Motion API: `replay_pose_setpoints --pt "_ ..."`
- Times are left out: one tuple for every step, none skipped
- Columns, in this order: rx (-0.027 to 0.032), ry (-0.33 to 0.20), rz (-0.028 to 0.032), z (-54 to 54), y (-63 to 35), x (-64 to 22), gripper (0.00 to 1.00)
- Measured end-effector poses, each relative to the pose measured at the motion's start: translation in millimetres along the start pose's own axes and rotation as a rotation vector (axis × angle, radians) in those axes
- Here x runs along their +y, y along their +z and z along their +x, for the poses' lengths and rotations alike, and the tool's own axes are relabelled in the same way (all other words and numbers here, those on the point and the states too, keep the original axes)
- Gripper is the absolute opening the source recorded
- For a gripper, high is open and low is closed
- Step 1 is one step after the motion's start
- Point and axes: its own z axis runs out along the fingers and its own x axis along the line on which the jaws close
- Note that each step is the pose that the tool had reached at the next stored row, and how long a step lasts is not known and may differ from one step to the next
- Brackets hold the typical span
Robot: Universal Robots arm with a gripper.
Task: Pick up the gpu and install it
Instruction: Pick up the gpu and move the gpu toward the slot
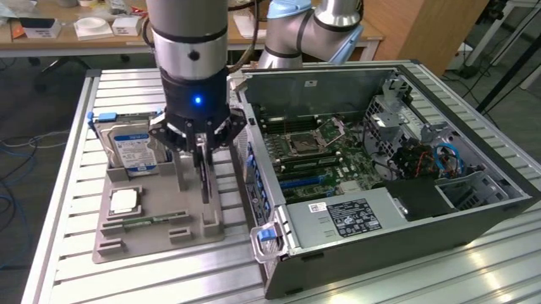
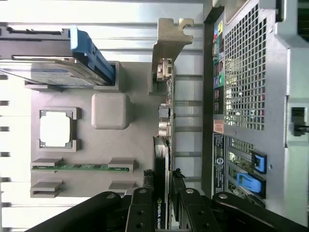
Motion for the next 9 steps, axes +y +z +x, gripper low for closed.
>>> replay_pose_setpoints --pt "-0.0001 0.000 0.0000 0.2 -4.5 0.2 0.26" --pt "-0.0001 0.000 0.0000 0.3 -9.1 0.4 0.26" --pt "0.0000 0.000 0.0001 0.4 -13.6 0.6 0.26" --pt "0.0000 0.000 0.0000 0.5 -18.5 0.8 0.26" --pt "0.0000 0.000 0.0000 0.6 -23.0 1.1 0.26" --pt "0.0000 0.000 0.0000 0.7 -27.5 1.3 0.26" --pt "0.0000 0.000 0.0000 0.8 -32.0 1.5 0.26" --pt "0.0000 0.000 0.0000 0.8 -36.3 1.7 0.26" --pt "0.0000 0.000 0.0000 0.8 -41.0 1.9 0.26"
